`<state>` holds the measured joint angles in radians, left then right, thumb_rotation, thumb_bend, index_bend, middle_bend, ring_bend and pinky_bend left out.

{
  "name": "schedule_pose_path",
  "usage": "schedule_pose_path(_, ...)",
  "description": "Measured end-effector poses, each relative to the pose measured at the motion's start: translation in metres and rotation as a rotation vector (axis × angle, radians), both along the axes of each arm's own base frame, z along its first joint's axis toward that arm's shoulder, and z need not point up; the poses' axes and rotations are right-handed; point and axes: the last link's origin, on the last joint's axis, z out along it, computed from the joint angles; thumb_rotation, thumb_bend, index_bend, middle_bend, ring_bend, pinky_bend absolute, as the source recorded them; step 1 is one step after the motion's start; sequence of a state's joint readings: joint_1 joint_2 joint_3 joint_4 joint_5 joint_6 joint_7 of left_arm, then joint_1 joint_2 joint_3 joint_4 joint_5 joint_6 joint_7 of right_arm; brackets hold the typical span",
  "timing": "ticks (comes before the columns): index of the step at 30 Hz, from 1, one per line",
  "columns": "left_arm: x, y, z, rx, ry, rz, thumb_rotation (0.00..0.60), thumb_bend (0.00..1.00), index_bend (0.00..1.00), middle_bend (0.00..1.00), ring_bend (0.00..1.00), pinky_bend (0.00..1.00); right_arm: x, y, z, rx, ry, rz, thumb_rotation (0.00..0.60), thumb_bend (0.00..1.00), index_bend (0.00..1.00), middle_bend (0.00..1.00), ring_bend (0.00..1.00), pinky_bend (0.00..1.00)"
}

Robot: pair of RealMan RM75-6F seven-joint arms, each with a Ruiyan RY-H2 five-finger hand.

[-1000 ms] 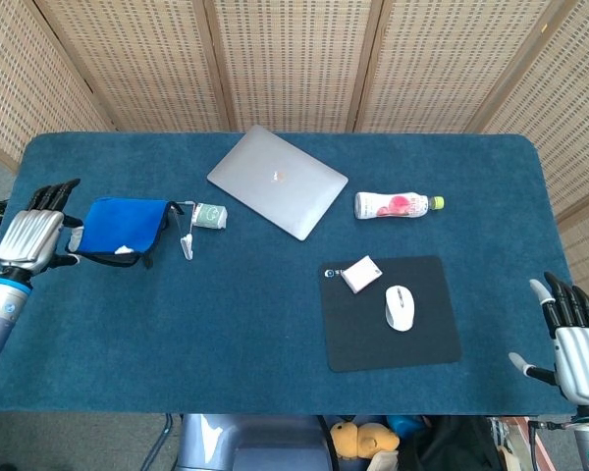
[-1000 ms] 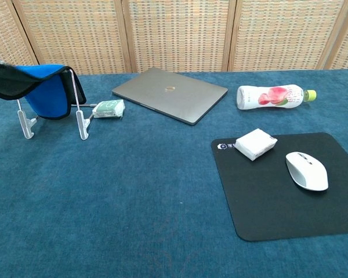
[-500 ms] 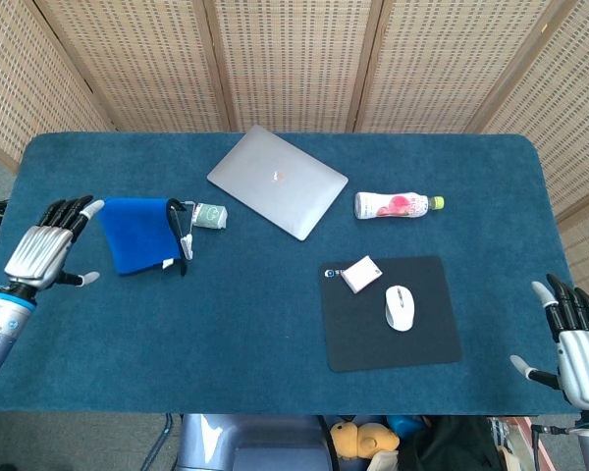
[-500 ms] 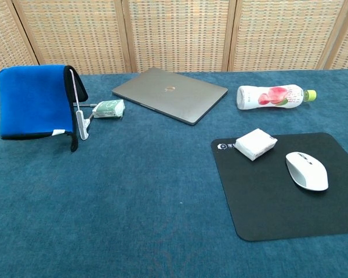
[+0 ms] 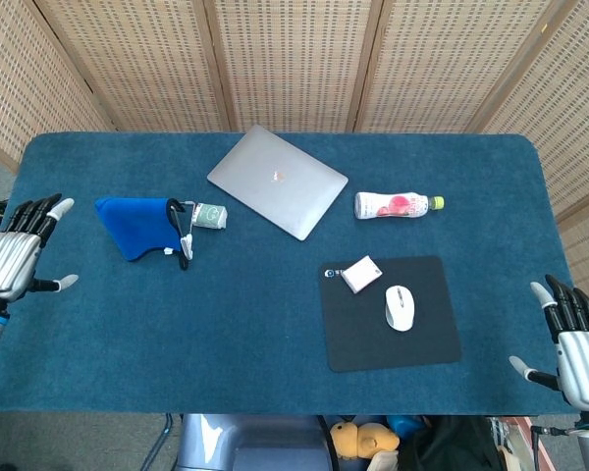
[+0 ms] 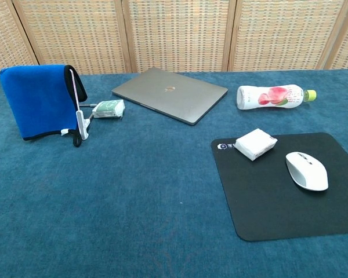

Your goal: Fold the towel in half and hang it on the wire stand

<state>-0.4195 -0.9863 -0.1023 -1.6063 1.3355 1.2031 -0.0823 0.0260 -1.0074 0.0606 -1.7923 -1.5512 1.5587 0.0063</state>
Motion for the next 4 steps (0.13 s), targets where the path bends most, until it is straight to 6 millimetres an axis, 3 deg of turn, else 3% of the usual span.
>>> schedule_pose_path(4, 0.004, -0.030, 0.002, 0.043, 0.042, 0.033, 0.600, 0.15, 0.00, 0.00, 0.00, 0.00, 0.001, 0.001, 0.002, -0.006, -0.005, 0.007, 0.600, 0.00, 0.00, 0.00, 0.00, 0.00)
